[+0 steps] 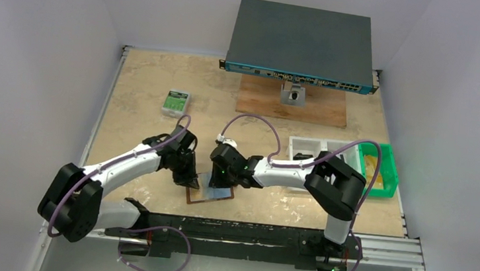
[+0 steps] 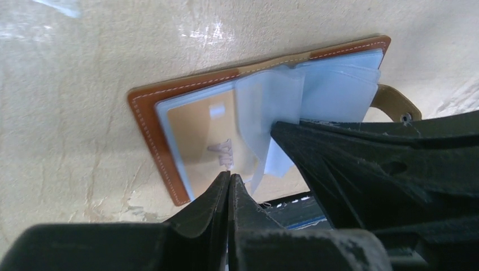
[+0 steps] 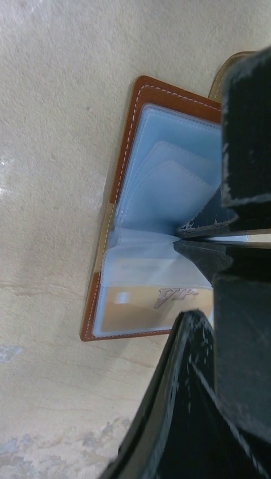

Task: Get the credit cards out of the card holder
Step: Remove the credit card from the card holder.

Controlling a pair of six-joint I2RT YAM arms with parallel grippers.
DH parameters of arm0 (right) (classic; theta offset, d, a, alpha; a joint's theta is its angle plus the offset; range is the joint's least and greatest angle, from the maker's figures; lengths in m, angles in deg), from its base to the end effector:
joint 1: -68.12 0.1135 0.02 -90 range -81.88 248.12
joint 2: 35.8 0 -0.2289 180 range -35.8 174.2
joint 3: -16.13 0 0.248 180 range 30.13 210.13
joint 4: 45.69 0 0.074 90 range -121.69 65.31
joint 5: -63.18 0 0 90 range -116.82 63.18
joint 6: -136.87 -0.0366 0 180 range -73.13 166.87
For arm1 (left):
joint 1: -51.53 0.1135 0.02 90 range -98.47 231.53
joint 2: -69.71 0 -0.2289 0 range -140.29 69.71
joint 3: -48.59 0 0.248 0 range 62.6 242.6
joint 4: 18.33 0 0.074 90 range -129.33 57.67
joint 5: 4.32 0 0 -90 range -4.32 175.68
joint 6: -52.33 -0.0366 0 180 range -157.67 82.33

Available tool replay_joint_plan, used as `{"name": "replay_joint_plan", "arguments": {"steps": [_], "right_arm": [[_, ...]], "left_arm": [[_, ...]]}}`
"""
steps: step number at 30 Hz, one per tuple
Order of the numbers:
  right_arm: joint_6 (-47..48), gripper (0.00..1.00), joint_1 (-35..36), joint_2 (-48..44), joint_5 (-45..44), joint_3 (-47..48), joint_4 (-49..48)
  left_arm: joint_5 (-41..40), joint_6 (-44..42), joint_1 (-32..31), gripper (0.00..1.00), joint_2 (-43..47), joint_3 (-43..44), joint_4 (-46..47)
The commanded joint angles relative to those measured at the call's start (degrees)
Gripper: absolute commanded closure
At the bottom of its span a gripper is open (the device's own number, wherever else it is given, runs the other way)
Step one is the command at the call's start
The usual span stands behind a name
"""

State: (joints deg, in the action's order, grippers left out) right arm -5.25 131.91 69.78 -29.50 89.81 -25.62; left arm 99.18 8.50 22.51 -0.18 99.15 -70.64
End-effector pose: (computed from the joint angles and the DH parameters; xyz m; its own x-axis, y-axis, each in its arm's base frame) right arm 0.1606 0.3224 0.1158 -0.9109 -0.0653 -0.4073 -0.2679 0.8446 0.4637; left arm 0.1793 -0.1093 0.1423 -0.9614 -0.2688 -0.0583 -0.2275 0.8963 -0.3807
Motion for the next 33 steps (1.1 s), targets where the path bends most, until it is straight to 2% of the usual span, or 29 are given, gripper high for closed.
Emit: {"name": "replay_joint_plan", "arguments": {"steps": [1,7,19,33], "right_arm": [[-0.9,1.00,0.1,0.4,2.2,-2.5,-0.6],[-0.7,1.00,-0.1,-0.6,2.5,-3.1,-1.4],[0.9,0.71,-0.1,-6.6,0.3,0.4,3.8],[0.5,0.70,-0.1,-15.5,-8.8,2.0,13.6]], "left_arm": [[-0.1,3.0,-2.3,1.00,-2.9,-1.5,5.7],[0.5,6.8,-3.7,1.00,-6.2,-3.7,10.6],[-2.6,8.8,-3.7,1.00,-3.9,-4.7,9.9],[0.5,5.3,-6.3,0.99,-1.7,1.0,10.6]]}}
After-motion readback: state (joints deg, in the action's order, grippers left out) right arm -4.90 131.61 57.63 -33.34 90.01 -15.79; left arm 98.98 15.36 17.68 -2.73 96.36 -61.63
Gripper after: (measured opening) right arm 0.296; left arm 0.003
